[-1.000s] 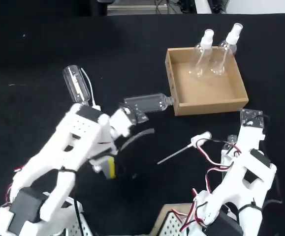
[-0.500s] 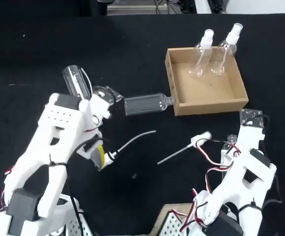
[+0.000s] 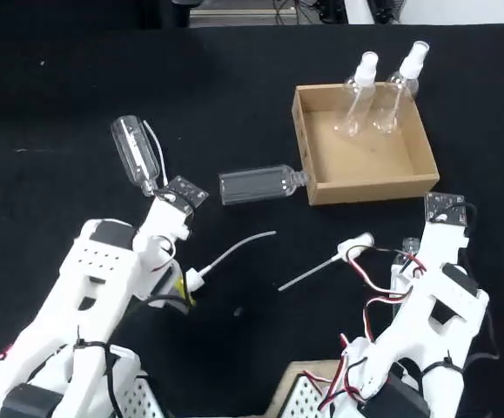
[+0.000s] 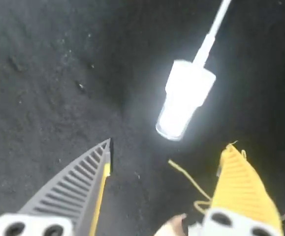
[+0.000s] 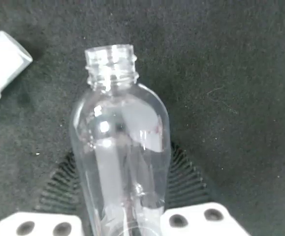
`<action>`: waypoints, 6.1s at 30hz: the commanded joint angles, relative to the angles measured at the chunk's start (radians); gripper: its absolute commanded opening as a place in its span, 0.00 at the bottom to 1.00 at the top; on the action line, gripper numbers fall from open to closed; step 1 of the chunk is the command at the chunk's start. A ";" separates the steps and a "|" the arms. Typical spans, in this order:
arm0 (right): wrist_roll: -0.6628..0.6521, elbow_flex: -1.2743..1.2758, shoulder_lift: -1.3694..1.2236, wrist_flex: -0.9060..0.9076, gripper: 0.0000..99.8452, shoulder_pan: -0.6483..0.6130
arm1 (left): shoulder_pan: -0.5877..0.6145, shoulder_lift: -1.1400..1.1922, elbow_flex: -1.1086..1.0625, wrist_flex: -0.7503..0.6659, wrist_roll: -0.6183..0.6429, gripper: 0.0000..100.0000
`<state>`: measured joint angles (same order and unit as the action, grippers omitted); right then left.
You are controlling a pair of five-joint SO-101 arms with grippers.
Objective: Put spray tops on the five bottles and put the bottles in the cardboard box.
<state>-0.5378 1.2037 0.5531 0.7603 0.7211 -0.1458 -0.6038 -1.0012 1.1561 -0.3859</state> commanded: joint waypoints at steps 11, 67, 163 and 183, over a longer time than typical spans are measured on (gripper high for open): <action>0.006 -0.001 -0.001 -0.015 0.01 -0.012 | 0.348 -0.029 -0.024 -0.244 -0.143 0.32; 0.026 -0.084 -0.001 0.084 0.01 -0.012 | -0.219 -0.041 -0.245 -0.440 1.183 0.05; 0.069 -0.260 -0.001 0.319 0.01 -0.121 | -0.154 -0.029 -0.157 -0.215 0.772 0.25; 0.218 -0.401 0.433 0.617 0.01 -0.450 | -0.171 -0.028 -0.180 -0.213 0.690 0.13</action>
<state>-0.3705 0.9106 0.8922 1.3188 0.3836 -0.3099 -0.6329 -1.1853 0.9352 0.3153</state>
